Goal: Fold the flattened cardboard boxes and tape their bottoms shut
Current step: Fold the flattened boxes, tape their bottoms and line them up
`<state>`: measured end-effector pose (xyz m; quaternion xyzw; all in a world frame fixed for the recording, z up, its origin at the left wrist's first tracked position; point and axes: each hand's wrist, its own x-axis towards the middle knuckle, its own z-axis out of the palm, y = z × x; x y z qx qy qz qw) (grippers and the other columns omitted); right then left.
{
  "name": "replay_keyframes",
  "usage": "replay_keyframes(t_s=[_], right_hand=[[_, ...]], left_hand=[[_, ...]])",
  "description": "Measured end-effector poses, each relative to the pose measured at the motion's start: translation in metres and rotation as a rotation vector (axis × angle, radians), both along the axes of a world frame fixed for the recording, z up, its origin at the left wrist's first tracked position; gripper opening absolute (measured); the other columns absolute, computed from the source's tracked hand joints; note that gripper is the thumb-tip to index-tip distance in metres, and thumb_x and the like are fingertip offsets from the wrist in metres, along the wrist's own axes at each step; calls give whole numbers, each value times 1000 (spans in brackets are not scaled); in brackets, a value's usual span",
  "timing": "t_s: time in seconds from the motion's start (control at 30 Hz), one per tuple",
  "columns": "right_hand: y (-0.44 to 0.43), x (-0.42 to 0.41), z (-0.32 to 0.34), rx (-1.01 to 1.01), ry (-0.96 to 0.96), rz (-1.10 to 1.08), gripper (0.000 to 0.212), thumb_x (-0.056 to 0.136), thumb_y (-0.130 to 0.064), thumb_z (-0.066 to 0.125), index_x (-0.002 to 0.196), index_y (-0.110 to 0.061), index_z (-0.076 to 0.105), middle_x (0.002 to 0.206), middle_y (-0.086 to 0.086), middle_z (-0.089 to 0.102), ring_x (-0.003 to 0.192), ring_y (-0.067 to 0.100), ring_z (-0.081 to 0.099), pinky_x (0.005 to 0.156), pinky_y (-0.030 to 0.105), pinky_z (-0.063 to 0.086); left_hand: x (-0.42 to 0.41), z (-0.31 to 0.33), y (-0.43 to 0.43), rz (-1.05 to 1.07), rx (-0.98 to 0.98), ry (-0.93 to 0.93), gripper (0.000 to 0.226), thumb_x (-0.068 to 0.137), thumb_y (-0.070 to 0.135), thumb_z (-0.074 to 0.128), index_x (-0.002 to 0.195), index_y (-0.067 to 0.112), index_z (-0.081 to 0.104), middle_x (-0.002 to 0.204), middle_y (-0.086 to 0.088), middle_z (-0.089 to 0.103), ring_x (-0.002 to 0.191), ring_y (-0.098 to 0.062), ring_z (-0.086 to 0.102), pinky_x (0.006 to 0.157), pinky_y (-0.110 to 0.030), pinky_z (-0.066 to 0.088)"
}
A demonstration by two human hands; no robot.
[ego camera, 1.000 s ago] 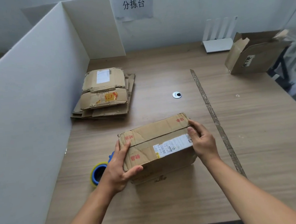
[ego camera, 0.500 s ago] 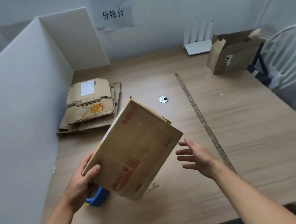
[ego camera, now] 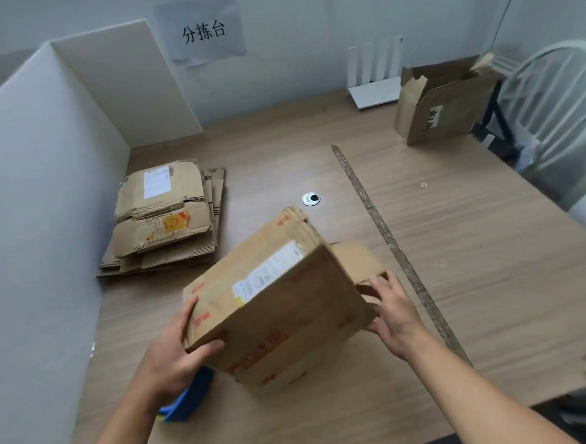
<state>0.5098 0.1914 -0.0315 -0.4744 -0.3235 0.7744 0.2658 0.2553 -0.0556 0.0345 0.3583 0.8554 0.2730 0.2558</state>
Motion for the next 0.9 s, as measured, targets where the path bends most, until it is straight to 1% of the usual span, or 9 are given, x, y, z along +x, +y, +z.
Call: replay_keyframes(t_s=[0.1,0.17,0.23,0.33,0.43,0.53,0.63,0.77,0.9], right_hand=[[-10,19,-33,42,-329,54,19,99,-25,56,117,-19,53,110,7,64,85,27,65,72,48,54],[-9,36,-45,166,-612,51,38,94,-22,60,131,-19,52,102,4,61,89,29,62,87,51,55],[1,51,-39,292,-799,-76,49,91,-15,59,139,-13,50,107,10,60,97,34,58,93,42,48],[15,54,-5,522,-773,-165,42,95,-15,55,137,-14,54,128,16,54,116,31,52,102,38,39],[19,29,31,841,-653,30,39,97,-22,54,135,-16,59,135,8,48,129,21,45,112,32,30],[25,0,38,1004,-772,280,42,96,-27,58,139,-24,57,149,11,38,139,29,36,116,37,27],[26,-13,44,1008,-914,452,49,99,-38,52,147,-36,44,160,7,22,144,30,30,114,42,30],[14,-16,42,971,-827,598,53,101,-40,50,152,-37,36,164,6,13,148,26,25,117,35,24],[-14,-34,17,903,-761,721,56,100,-42,52,152,-33,36,160,10,18,143,28,35,119,34,27]], left_hand=[[8,-9,15,-156,-71,162,104,69,43,78,156,24,24,159,-1,30,141,-20,35,109,-22,27],[21,-17,25,-222,-122,187,106,71,40,73,158,24,14,165,-6,10,149,-24,23,116,-23,21],[30,-23,33,-202,-155,196,105,79,30,75,158,29,5,166,-6,-6,151,-27,19,118,-27,22],[41,-27,44,-215,-161,196,105,86,34,72,158,31,-3,165,-5,-17,151,-28,18,118,-30,26],[57,-27,64,-280,-151,200,101,91,34,67,157,28,-8,163,-8,-23,151,-30,17,118,-30,26],[58,-24,80,-266,-176,196,98,93,32,64,157,28,-10,162,-12,-24,150,-33,20,115,-31,28],[45,-25,80,-274,-187,185,100,91,33,66,157,31,-8,164,-9,-21,148,-32,25,114,-31,32],[27,-24,61,-265,-199,218,103,86,30,69,158,30,-4,165,-10,-13,148,-32,25,117,-32,30],[6,-28,30,-226,-253,212,105,82,26,72,159,30,1,166,-9,-12,150,-28,22,118,-28,25]])
